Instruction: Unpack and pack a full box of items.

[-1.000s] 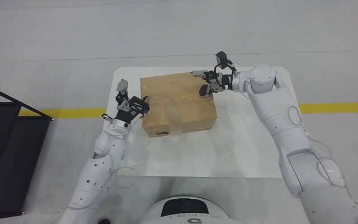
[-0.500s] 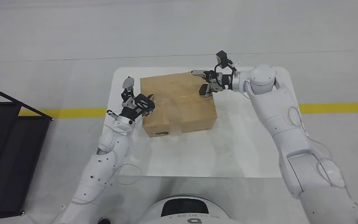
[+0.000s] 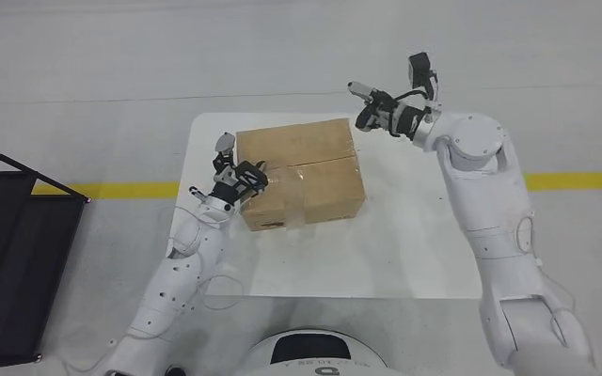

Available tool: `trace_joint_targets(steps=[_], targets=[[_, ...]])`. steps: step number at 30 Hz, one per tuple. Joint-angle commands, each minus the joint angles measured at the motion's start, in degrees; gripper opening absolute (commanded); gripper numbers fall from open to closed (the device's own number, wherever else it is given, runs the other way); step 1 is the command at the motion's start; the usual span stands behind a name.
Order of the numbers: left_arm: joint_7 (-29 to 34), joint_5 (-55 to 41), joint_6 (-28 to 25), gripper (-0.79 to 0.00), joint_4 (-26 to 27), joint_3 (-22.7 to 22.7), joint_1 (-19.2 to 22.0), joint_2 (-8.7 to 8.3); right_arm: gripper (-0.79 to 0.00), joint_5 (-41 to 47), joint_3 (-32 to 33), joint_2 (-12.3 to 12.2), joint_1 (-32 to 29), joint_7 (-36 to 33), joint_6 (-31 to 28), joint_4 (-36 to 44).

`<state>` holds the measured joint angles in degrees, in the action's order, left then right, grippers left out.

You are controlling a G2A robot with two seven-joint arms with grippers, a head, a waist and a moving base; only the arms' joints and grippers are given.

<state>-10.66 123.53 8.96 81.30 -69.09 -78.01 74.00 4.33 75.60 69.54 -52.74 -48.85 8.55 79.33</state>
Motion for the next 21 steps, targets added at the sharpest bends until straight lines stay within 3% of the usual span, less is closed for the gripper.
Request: trace_joint_targets(steps=[1, 4, 6, 10, 15, 21], targets=[[-0.01, -0.01, 0.02, 0.000, 0.01, -0.01, -0.01, 0.00, 0.000, 0.00, 0.00, 0.00, 0.00, 0.01, -0.01, -0.11], [-0.01, -0.01, 0.02, 0.000, 0.01, -0.01, -0.01, 0.00, 0.000, -0.94, -0.55, 0.00, -0.20, 0.02, 0.01, 0.02], [-0.01, -0.01, 0.02, 0.000, 0.01, -0.01, -0.01, 0.00, 0.000, -6.76, -3.19, -0.03, -0.68, 1.24, -1.16, 2.66], [-0.05, -0.93, 0.19, 0.000, 0.60, -0.22, -0.33, 0.03, 0.000, -15.76, -3.74, -0.87, -4.02, 2.55, -7.46, 8.21], [0.06, -10.22, -2.11, 0.000, 2.71, -1.69, -1.75, 0.29, 0.000, -23.74, -0.20, -2.29, -10.42, 5.30, -16.24, 13.71], [2.25, -11.94, -5.81, 0.000, 2.95, -2.50, -2.03, 0.14, 0.000, -25.43, 0.21, -2.46, -11.18, 5.84, -16.49, 14.32]])
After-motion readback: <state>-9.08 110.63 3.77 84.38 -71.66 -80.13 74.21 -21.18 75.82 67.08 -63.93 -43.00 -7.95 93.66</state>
